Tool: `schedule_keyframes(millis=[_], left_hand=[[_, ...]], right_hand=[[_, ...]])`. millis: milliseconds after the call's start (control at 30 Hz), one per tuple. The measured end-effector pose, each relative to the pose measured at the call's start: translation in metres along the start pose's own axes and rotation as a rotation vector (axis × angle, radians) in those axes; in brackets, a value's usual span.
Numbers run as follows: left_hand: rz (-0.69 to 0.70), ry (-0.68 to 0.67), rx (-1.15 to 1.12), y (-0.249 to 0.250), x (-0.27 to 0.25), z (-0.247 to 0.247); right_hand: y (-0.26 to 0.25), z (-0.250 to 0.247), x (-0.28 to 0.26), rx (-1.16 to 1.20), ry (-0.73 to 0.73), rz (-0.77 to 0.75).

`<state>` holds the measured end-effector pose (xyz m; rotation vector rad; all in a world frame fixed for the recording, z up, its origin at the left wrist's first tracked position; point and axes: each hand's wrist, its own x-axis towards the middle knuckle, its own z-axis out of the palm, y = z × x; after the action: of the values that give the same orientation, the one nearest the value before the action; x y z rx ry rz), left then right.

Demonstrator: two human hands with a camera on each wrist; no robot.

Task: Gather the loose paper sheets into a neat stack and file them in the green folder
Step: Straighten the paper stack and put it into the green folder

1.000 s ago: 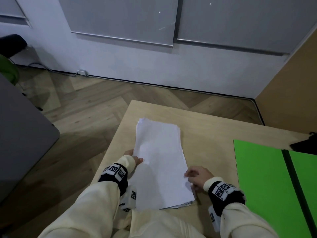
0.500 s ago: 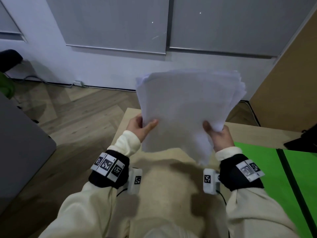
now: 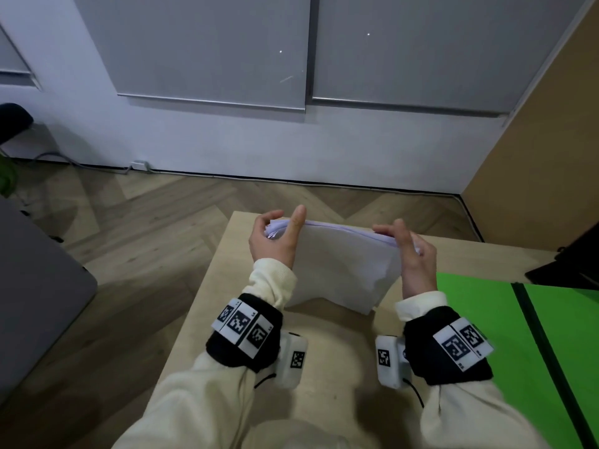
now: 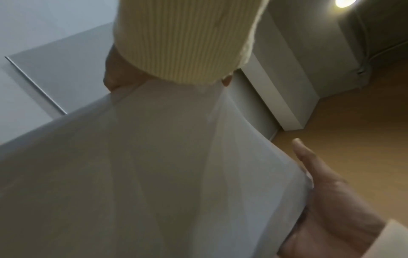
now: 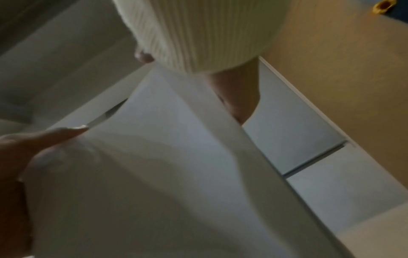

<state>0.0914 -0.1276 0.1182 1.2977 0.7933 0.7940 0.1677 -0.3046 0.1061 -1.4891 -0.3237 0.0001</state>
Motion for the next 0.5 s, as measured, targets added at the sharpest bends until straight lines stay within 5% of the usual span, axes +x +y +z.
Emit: schedule_keyframes(millis=[167,367,500], left_hand=[[-0.071,-0.018,0.016,-0.001,0.007,-0.001],[-0.181,-0.154,0.056,0.005,0.013,-0.003],[-0.233,-0.167,0.059,0.009,0.017,-0.003]], right_hand=[[0.002,0.004,0.001,-0.031,0.156,-0.040],[0.008,0.006,-0.001,0.001,0.058,-0.049],[0.008,0.008,0.002,0.034,0.157,-0.036]])
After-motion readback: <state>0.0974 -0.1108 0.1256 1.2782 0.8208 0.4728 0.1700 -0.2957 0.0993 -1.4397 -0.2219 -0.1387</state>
